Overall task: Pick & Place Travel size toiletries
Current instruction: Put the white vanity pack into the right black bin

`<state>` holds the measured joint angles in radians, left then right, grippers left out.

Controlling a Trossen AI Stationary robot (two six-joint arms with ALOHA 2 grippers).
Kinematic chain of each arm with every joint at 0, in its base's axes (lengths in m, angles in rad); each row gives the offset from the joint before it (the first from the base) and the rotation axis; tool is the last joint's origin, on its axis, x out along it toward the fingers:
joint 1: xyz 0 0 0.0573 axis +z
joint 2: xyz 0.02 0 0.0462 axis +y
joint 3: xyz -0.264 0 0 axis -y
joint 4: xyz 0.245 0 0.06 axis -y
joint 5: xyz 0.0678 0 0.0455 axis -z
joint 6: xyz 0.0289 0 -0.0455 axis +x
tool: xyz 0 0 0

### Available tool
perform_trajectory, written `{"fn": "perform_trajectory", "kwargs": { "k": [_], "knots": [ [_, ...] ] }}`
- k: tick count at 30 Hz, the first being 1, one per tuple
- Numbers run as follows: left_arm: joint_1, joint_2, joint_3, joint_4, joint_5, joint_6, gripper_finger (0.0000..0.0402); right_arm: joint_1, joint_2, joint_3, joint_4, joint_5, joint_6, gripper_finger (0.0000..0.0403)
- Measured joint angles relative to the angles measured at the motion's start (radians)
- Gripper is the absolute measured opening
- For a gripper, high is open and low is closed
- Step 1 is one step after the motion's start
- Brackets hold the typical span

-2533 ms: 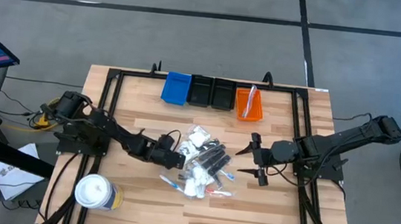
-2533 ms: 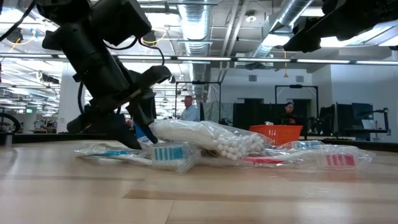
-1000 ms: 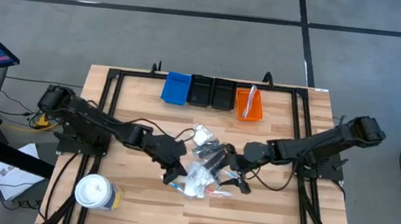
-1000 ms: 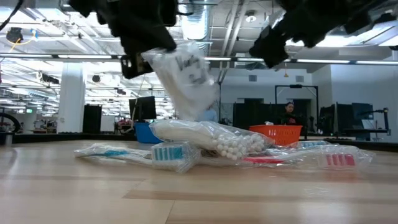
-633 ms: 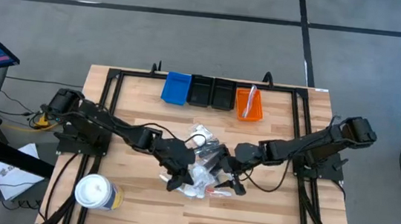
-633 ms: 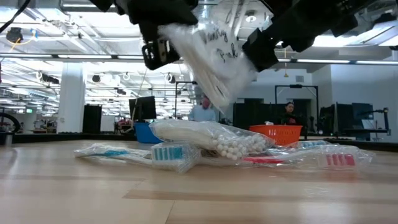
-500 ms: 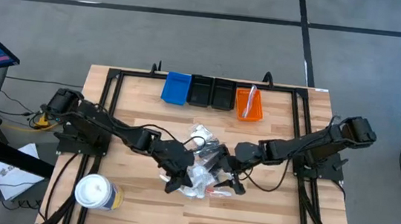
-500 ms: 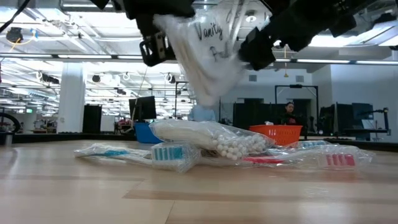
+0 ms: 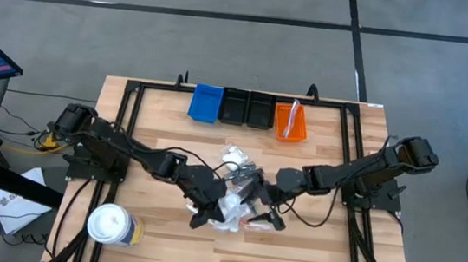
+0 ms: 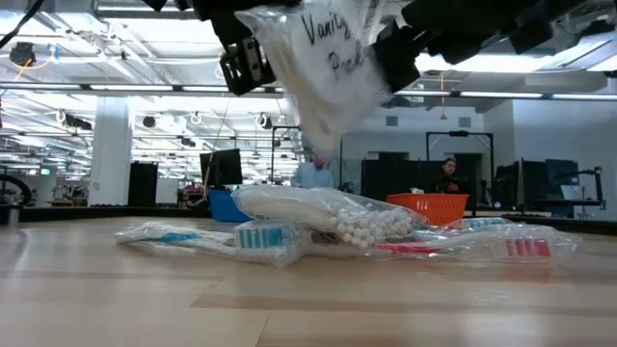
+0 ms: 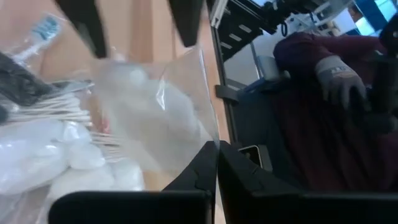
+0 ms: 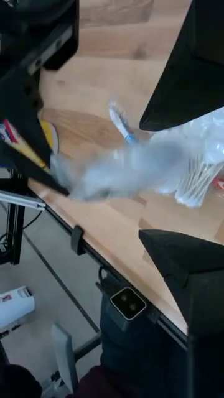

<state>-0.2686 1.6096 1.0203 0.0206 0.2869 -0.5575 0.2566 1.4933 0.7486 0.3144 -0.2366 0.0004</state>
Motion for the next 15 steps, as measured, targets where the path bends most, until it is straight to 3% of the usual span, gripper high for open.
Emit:
{"fn": "perform_trajectory", "kwargs": {
  "k": [15],
  "knots": [
    [0.044, 0.000, -0.001, 0.057, -0.036, 0.084, 0.0000, 0.010, 0.000, 0.000, 0.007, 0.001, 0.018, 0.0265]
  ]
}}
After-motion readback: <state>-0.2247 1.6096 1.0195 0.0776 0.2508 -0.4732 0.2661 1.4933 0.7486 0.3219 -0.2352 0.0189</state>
